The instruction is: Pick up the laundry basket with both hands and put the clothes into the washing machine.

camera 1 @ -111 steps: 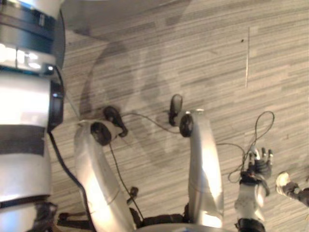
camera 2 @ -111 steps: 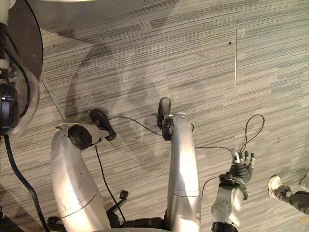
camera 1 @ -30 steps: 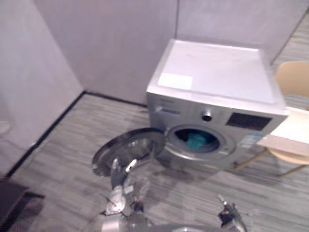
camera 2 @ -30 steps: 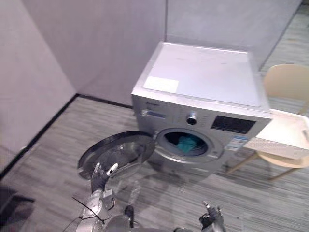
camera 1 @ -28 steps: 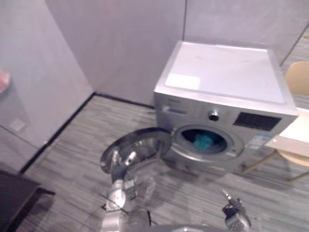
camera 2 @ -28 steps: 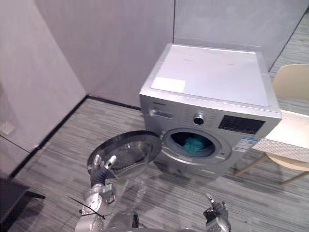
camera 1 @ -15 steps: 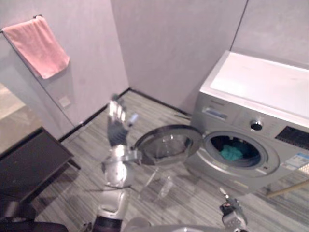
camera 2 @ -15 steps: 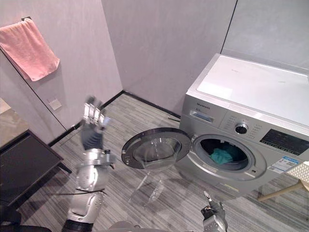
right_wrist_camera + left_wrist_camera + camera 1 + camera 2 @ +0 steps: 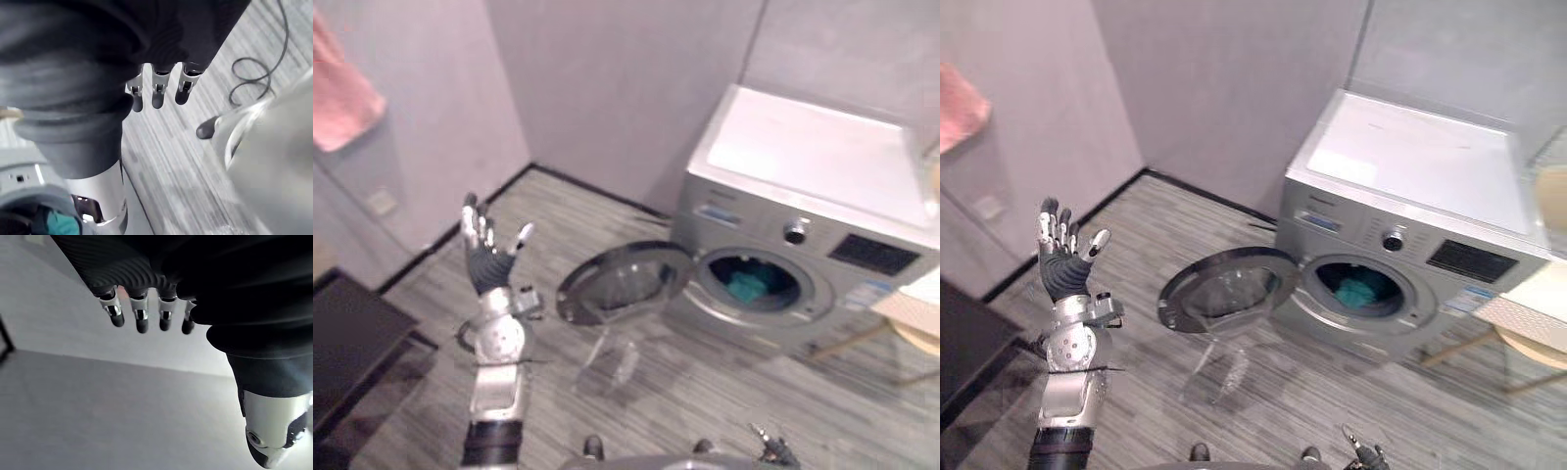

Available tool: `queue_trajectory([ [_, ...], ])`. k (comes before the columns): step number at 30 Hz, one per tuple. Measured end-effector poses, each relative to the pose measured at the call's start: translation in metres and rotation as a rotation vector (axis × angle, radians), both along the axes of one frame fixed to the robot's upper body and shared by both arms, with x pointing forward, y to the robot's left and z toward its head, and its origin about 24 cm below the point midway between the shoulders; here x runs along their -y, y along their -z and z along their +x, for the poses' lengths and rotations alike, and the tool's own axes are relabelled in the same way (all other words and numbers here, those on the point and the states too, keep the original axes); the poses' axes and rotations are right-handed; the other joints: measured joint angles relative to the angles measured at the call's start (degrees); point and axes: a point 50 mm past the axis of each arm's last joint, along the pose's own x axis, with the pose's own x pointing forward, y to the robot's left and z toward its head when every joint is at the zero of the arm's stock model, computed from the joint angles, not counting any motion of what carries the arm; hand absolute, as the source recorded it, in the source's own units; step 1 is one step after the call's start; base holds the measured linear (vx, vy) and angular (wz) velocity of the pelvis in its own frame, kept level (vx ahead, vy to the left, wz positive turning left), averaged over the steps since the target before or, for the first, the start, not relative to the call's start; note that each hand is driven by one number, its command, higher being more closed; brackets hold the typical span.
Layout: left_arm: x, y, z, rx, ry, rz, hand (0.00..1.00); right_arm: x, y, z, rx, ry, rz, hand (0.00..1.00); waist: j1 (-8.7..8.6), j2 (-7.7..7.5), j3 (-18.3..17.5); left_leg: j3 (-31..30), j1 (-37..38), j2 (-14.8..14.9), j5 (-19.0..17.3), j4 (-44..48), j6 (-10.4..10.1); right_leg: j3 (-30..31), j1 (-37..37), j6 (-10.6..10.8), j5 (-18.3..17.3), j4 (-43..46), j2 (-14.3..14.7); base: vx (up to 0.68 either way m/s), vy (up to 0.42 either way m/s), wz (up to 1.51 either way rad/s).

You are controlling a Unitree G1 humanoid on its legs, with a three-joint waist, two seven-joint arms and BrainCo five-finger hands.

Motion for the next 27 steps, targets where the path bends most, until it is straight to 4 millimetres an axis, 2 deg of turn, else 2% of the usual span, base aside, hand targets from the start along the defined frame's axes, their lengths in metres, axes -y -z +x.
queue_trajectory([
  [1, -0.004, 0.005, 0.007, -0.045, -0.005, 0.020, 0.00, -0.002, 0.001, -0.010, -0.011, 0.013, 0.012, 0.00, -1.55, -0.89, 0.1, -0.6, -0.2, 1.0, -0.2, 1.4, -0.2, 5.5, -1.3, 0.9, 0.8, 3.3, 1.3, 0.04, -0.012, 0.25],
  [2, -0.009, 0.006, 0.013, -0.073, -0.012, 0.045, 0.00, -0.004, 0.002, -0.023, -0.032, 0.027, 0.022, 0.00, -2.27, -1.06, 0.4, -1.1, -0.7, 2.3, -0.8, 2.4, -0.7, 8.4, -2.3, 2.2, 2.4, 4.9, 2.8, 0.04, -0.014, 0.19],
  [3, -0.013, 0.004, 0.017, -0.075, -0.021, 0.060, 0.00, -0.005, 0.002, -0.029, -0.041, 0.031, 0.027, 0.00, -2.38, -1.55, 0.4, -1.1, -1.3, 3.0, -1.0, 3.1, -0.8, 8.4, -2.4, 2.2, 3.3, 4.6, 3.4, 0.03, -0.028, -0.10],
  [4, -0.025, -0.001, 0.024, -0.085, -0.058, 0.108, 0.00, -0.006, 0.003, -0.036, -0.046, 0.054, 0.037, 0.00, -2.22, -2.33, 0.0, -0.8, -3.2, 4.4, -1.8, 4.5, -0.6, 8.1, -3.0, 1.6, 5.0, 2.3, 4.7, 0.00, -0.040, -0.30],
  [7, -0.071, -0.013, 0.037, -0.133, -0.193, 0.166, 0.00, 0.001, 0.002, -0.041, -0.042, 0.123, 0.026, 0.00, -2.63, -4.06, -0.4, -0.2, -7.8, 5.4, -1.5, 5.6, -1.1, 8.2, -2.2, 2.2, 4.1, -6.0, 6.4, 0.00, -0.027, -0.29],
  [9, -0.108, -0.041, 0.045, -0.114, -0.293, 0.192, 0.00, 0.005, 0.002, -0.042, -0.038, 0.156, 0.021, 0.00, -2.83, -6.70, 0.8, 0.5, -13.2, 5.2, -0.8, 8.9, -1.7, 8.4, -2.2, 2.2, 4.6, -14.1, 6.5, 0.03, -0.082, -0.13],
  [10, -0.127, -0.061, 0.051, -0.097, -0.338, 0.198, 0.00, 0.008, 0.001, -0.039, -0.026, 0.185, 0.021, 0.00, -3.25, -7.85, 1.8, 0.0, -17.3, 6.1, -1.2, 12.5, -2.3, 8.4, -2.9, 2.3, 4.6, -16.5, 7.1, -0.01, -0.105, 0.00],
  [11, -0.136, -0.075, 0.054, -0.081, -0.358, 0.203, 0.00, 0.009, 0.001, -0.035, -0.013, 0.196, 0.023, 0.00, -3.28, -8.04, 2.8, -0.2, -19.2, 6.8, -1.5, 14.1, -2.8, 8.6, -3.7, 2.3, 4.6, -17.2, 7.5, -0.06, -0.128, -0.12],
  [12, -0.148, -0.105, 0.061, -0.042, -0.391, 0.214, 0.00, 0.012, 0.000, -0.022, 0.021, 0.200, 0.024, 0.00, -3.05, -9.20, 4.8, -0.2, -21.7, 8.3, -1.8, 16.4, -3.3, 8.8, -5.0, 2.3, 4.7, -17.8, 8.9, -0.12, -0.150, -0.30],
  [14, -0.158, -0.150, 0.071, 0.007, -0.417, 0.236, 0.00, 0.020, -0.008, 0.011, 0.139, 0.211, 0.013, 0.00, -3.10, -9.99, 7.1, -0.7, -26.7, 10.4, -2.1, 19.2, -4.6, 10.0, -8.3, 2.3, 4.6, -18.6, 10.8, -0.19, -0.179, -0.34],
  [15, -0.158, -0.161, 0.074, 0.017, -0.418, 0.250, 0.00, 0.023, -0.011, 0.022, 0.184, 0.208, 0.005, 0.00, -3.14, -10.09, 7.9, -0.8, -27.9, 11.0, -2.2, 19.7, -5.0, 10.1, -9.0, 2.4, 4.6, -19.0, 11.2, -0.19, -0.156, -0.27],
  [17, -0.151, -0.196, 0.085, 0.025, -0.392, 0.334, 0.00, 0.028, -0.034, 0.066, 0.370, 0.128, -0.042, 0.00, -3.44, -10.49, 10.1, -0.3, -31.1, 12.8, -1.5, 20.0, -6.2, 10.9, -12.2, 3.9, 4.7, -19.6, 12.7, -0.19, -0.152, -0.31],
  [20, -0.137, -0.229, 0.091, 0.087, -0.370, 0.387, 0.00, 0.025, -0.062, 0.101, 0.575, 0.070, -0.073, 0.00, -3.40, -11.48, 11.3, 2.8, -34.9, 16.1, -1.0, 22.6, -6.9, 11.3, -16.3, 5.0, 5.3, -19.7, 14.0, -0.11, -0.084, -0.44],
  [21, -0.134, -0.235, 0.091, 0.100, -0.367, 0.390, 0.00, 0.025, -0.067, 0.105, 0.606, 0.067, -0.080, 0.00, -3.40, -11.67, 11.6, 3.1, -35.7, 16.6, -1.0, 23.5, -6.9, 11.2, -16.9, 5.3, 5.6, -19.7, 14.2, -0.07, -0.020, -0.48],
  [22, -0.123, -0.245, 0.096, 0.129, -0.344, 0.396, 0.00, 0.027, -0.076, 0.109, 0.664, 0.070, -0.098, 0.00, -3.49, -11.87, 12.3, 3.2, -38.0, 17.7, -1.6, 25.9, -6.8, 11.2, -18.4, 6.1, 6.2, -19.7, 14.6, -0.03, 0.009, -0.33],
  [24, -0.105, -0.250, 0.105, 0.156, -0.295, 0.387, 0.00, 0.029, -0.080, 0.103, 0.682, 0.086, -0.115, 0.00, -3.30, -11.88, 12.4, 3.0, -41.2, 19.1, -3.0, 29.3, -6.5, 11.3, -20.1, 5.9, 7.1, -19.7, 15.2, 0.02, 0.058, -0.37],
  [25, -0.086, -0.243, 0.116, 0.155, -0.233, 0.367, 0.00, 0.027, -0.080, 0.094, 0.682, 0.103, -0.114, 0.00, -3.09, -11.71, 12.7, 2.7, -43.2, 20.6, -5.4, 33.0, -6.2, 11.4, -20.6, 5.3, 7.8, -19.6, 16.0, 0.07, 0.115, -0.43],
  [27, -0.050, -0.245, 0.125, 0.214, -0.151, 0.385, 0.00, 0.021, -0.074, 0.080, 0.653, 0.129, -0.097, 0.00, -2.76, -11.59, 12.8, 2.4, -44.5, 21.4, -7.7, 35.8, -5.9, 11.5, -20.6, 5.1, 8.0, -19.6, 16.3, 0.08, 0.125, -0.24],
])
